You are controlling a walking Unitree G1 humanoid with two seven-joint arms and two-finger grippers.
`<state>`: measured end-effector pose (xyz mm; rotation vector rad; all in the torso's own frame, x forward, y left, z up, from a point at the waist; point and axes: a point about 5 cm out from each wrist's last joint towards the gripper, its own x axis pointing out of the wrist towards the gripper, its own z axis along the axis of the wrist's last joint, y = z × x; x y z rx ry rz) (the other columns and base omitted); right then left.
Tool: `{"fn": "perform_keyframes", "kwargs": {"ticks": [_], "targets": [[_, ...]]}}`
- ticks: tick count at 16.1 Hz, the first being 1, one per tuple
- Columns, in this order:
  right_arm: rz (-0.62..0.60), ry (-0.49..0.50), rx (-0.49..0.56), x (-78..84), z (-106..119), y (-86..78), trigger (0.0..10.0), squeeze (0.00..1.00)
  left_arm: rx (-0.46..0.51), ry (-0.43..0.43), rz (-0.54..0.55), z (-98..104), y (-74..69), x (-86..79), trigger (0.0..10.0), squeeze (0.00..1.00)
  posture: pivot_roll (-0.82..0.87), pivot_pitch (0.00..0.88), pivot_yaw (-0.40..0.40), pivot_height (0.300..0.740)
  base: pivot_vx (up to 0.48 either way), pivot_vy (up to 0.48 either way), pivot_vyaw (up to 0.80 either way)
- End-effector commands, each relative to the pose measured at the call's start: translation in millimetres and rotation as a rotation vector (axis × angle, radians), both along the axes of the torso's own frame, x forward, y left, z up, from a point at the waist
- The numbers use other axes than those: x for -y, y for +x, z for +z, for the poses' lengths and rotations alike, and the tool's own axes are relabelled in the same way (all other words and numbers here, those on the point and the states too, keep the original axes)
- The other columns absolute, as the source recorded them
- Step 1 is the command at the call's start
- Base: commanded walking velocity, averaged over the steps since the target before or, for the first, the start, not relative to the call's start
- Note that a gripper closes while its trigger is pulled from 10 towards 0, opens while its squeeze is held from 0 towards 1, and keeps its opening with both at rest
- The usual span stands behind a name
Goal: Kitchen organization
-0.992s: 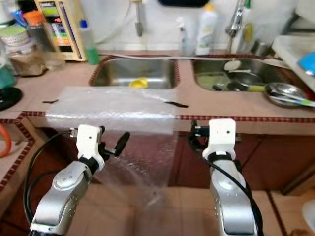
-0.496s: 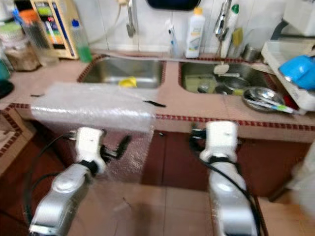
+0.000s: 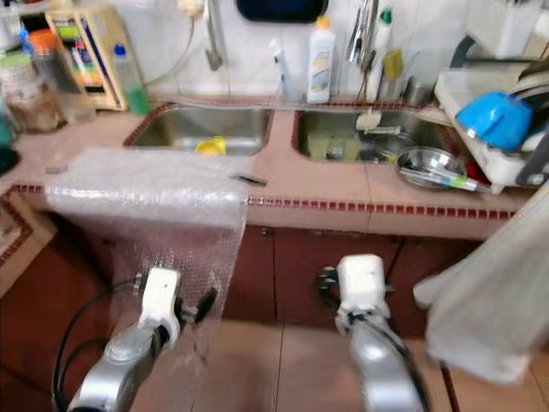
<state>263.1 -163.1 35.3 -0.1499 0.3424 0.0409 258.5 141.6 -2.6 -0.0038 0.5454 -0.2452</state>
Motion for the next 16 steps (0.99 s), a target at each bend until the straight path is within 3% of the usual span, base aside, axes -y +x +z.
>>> {"fn": "perform_keyframes", "kwargs": {"ticks": [1, 2, 3, 5, 7, 9, 11, 16], "targets": [[0.006, 0.01, -0.085, -0.1, -22, -2.8, 10.0, 0.0, -0.054, 0.054, -0.005, -16, -6.7, -5.6, 10.0, 0.0, 0.0, 0.0, 0.063, 0.74, 0.0, 0.0, 0.0], [0.032, -0.021, -0.213, -0.8, -51, -11.8, 10.0, 0.0, -0.166, 0.132, -0.024, -39, -23.3, -11.1, 10.0, 0.0, 0.01, 0.0, 0.056, 0.74, 0.0, 0.0, 0.0], [0.025, -0.038, -0.291, 1.8, -65, -19.0, 10.0, 0.0, -0.226, 0.134, -0.025, -48, -31.7, -12.8, 10.0, 0.0, 0.01, 0.0, 0.056, 0.74, 0.0, 0.0, 0.0], [0.005, -0.075, -0.409, 6.2, -86, -35.0, 10.0, 0.0, -0.329, 0.206, 0.011, -65, -49.9, -26.7, 10.0, 0.0, 0.02, 0.0, 0.057, 0.74, 0.0, 0.0, 0.0], [0.04, -0.078, -0.475, 3.9, -96, -46.8, 10.0, 0.0, -0.37, 0.246, -0.009, -71, -59.3, -30.6, 10.0, 0.0, 0.02, 0.0, 0.055, 0.74, 0.0, 0.0, 0.0], [0.048, -0.126, -0.662, 17.3, -122, -88.8, 10.0, 0.0, -0.414, 0.332, -0.108, -79, -71.8, -32.2, 10.0, 0.0, 0.03, 0.0, 0.043, 0.74, 0.0, 0.0, 0.0], [0.044, -0.123, -0.706, 24.0, -127, -99.1, 10.0, 0.0, -0.448, 0.372, -0.135, -84, -77.8, -33.8, 10.0, 0.0, 0.03, 0.0, 0.04, 0.74, 0.0, 0.0, 0.0], [0.037, -0.108, -0.706, 24.4, -127, -95.6, 10.0, 0.0, -0.426, 0.313, -0.139, -75, -57.6, -20.4, 10.0, 0.0, 0.01, 0.0, 0.05, 0.74, 0.0, 0.0, -0.22]]}}
